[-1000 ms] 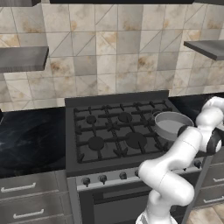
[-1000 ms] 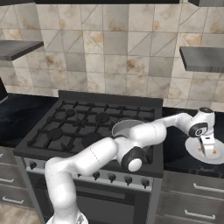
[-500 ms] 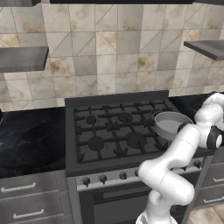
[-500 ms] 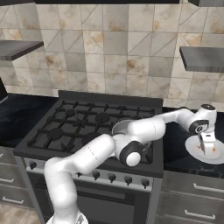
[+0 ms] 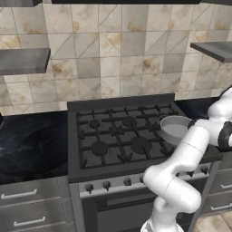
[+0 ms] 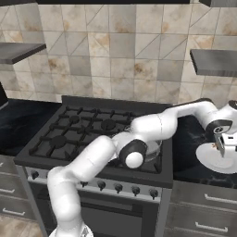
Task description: Retrieve the frozen meat and place it in the pot on a burner. Then turn the burner on.
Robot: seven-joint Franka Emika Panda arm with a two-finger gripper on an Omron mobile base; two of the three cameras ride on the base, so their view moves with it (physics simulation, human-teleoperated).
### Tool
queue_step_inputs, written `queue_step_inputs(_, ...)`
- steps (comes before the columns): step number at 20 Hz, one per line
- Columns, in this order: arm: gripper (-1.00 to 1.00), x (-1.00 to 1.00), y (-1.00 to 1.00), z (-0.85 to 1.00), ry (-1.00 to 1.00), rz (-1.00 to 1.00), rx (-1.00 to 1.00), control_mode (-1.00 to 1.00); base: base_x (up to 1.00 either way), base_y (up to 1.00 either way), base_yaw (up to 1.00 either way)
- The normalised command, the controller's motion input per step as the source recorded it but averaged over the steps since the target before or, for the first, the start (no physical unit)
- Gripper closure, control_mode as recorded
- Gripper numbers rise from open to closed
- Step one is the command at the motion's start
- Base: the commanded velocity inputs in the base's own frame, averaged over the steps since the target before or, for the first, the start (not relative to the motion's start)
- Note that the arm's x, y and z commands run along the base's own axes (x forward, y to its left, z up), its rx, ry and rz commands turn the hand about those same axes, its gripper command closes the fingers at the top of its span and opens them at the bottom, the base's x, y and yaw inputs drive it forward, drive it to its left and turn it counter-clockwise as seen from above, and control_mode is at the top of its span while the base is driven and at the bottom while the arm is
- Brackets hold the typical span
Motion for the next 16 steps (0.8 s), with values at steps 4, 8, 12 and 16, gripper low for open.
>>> queue_step_inputs(4, 1.0, -0.75, 1.0, 0.0, -0.18, 0.18, -0.42, -1.0, 0.0, 0.0, 0.0)
queue_step_inputs(8, 1.0, -0.58, 1.0, -0.02, -0.1, 0.19, -0.46, -1.0, 0.0, 0.0, 0.0)
queue_step_inputs(12, 1.0, -0.45, 0.98, 0.0, -0.03, 0.17, -0.39, -1.0, 0.0, 0.0, 0.0)
queue_step_inputs(16, 1.0, -0.01, 0.52, 0.19, 0.0, 0.03, -0.06, -1.0, 0.0, 0.0, 0.0)
